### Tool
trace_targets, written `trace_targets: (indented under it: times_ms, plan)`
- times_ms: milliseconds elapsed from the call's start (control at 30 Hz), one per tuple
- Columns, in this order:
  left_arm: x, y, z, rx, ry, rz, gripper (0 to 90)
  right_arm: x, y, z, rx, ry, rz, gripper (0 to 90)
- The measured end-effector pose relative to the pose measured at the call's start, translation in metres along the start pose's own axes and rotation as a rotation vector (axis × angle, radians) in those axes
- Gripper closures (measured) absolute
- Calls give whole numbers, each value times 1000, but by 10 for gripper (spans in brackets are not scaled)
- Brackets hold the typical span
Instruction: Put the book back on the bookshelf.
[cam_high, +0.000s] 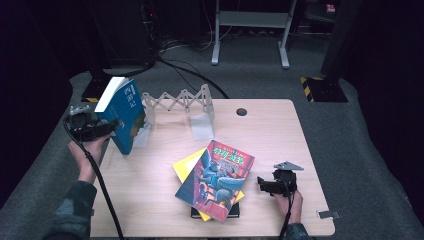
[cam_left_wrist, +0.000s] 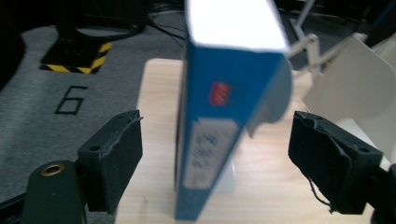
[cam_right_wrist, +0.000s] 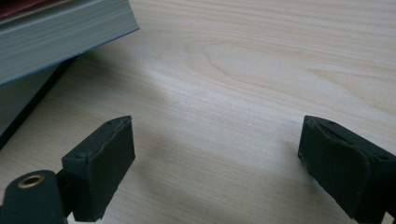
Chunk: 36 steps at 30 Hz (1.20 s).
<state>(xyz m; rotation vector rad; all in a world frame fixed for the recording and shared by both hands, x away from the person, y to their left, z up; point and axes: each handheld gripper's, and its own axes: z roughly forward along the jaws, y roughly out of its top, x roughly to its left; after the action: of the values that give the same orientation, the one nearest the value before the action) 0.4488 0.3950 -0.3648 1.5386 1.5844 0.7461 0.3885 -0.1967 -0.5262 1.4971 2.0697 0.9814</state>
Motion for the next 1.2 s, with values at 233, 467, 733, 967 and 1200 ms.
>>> trace_targets:
  times_ms: [233, 467, 733, 967, 1200]
  plan:
    - [-20, -23, -20, 15, -76, 65, 144, 1, 3, -17, 5, 75, 79, 98]
    - [-57, -49, -12, 64, -176, 160, 148, 27, 20, -45, -30, 153, 73, 106]
    - [-101, -79, 13, 161, -316, 260, 171, 61, 35, -50, -13, 212, 31, 122]
    - [-133, -105, 31, 242, -382, 319, 163, 81, 38, -47, 43, 171, -11, 150]
    - [-160, -120, 39, 274, -412, 394, 156, 83, 37, -41, 79, 187, -10, 155]
